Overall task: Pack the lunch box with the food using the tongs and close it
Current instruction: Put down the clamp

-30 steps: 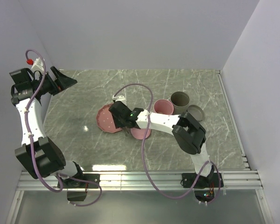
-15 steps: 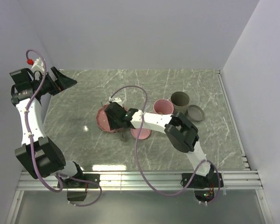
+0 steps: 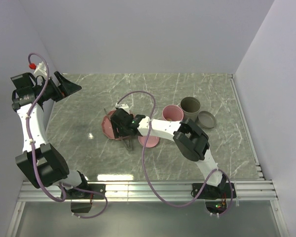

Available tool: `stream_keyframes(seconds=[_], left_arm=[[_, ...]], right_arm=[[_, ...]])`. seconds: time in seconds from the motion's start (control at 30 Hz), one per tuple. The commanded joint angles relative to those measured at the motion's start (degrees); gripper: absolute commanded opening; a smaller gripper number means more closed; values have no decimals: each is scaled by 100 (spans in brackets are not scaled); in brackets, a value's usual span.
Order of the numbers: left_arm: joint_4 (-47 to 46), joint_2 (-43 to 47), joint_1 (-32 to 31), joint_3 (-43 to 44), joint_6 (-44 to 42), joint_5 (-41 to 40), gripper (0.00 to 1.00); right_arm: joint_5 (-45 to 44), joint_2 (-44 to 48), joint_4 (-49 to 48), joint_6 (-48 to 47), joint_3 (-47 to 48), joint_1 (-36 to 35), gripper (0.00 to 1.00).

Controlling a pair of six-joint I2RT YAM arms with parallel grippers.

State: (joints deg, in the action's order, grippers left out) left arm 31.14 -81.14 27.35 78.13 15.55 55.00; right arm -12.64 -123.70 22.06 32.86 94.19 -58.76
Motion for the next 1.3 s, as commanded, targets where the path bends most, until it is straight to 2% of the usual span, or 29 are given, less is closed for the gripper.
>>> stream_keyframes(seconds=[0.0,0.17,0.57,0.87,0.97,1.13,1.23,1.27], left_arm=[[6,28,24,238,-158,19,99],[59,72,33,256,-201,19,99],[130,108,24,282,-210,2,99],[401,108,33,440,-438,63,99],[594,108,24,589,-588,194,99],[666,125,33,625,-668,449,99],[771,160,24,739,-799,424,99],[780,204,33,739,-869,458,99]], right_arm=[[-194,267,-106,115,91,-65,75],[-282,373,-80,106,-6,-56,79],[-388,680,-44,194,-235,-109,80],[-432,1014,-44,-7,-112,-127,93],[-423,1277,-53,-332,11,-100,96],[41,2287,-360,-1588,-321,-109,100],[384,3183,-754,-2335,-1146,-92,100],[777,3429,-852,-2520,-1627,-57,100]])
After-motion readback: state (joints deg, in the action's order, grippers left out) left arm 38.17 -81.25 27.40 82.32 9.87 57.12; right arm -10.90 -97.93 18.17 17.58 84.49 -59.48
